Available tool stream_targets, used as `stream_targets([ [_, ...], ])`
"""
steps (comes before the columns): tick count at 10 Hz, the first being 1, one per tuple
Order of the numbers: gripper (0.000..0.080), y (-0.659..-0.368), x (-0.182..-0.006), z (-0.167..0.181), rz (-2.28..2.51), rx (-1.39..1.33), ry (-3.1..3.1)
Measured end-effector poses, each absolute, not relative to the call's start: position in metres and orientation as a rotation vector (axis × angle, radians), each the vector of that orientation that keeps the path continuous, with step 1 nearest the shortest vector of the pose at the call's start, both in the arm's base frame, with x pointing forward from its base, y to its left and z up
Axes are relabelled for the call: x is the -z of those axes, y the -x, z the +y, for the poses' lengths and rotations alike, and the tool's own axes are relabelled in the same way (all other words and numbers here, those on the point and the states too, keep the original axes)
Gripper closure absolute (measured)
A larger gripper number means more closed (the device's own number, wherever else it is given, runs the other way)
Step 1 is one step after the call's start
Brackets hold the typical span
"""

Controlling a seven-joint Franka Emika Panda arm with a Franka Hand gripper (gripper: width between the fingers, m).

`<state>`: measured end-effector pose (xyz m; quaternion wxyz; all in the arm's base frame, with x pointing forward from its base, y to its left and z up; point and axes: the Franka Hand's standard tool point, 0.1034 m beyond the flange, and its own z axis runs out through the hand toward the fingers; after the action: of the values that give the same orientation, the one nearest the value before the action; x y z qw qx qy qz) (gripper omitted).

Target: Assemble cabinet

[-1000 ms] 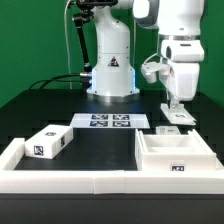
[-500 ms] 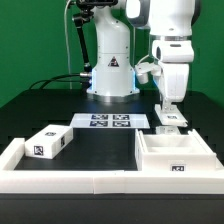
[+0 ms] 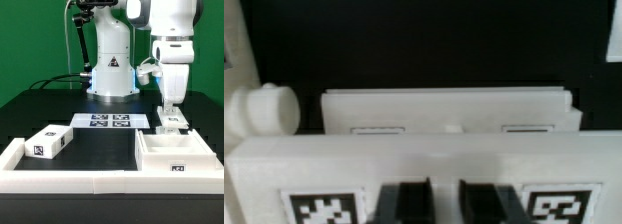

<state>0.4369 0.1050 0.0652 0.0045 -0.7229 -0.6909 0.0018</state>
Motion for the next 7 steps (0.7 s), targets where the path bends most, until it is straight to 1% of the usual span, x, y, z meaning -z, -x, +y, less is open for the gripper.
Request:
stream_targets([
  [4, 0.0732, -0.4477, -0.0618, 0.1092, -2.134, 0.003, 2.286],
  [7, 0.0732, -0.4492, -0.0596, 0.1051, -2.124, 0.000, 2.292],
])
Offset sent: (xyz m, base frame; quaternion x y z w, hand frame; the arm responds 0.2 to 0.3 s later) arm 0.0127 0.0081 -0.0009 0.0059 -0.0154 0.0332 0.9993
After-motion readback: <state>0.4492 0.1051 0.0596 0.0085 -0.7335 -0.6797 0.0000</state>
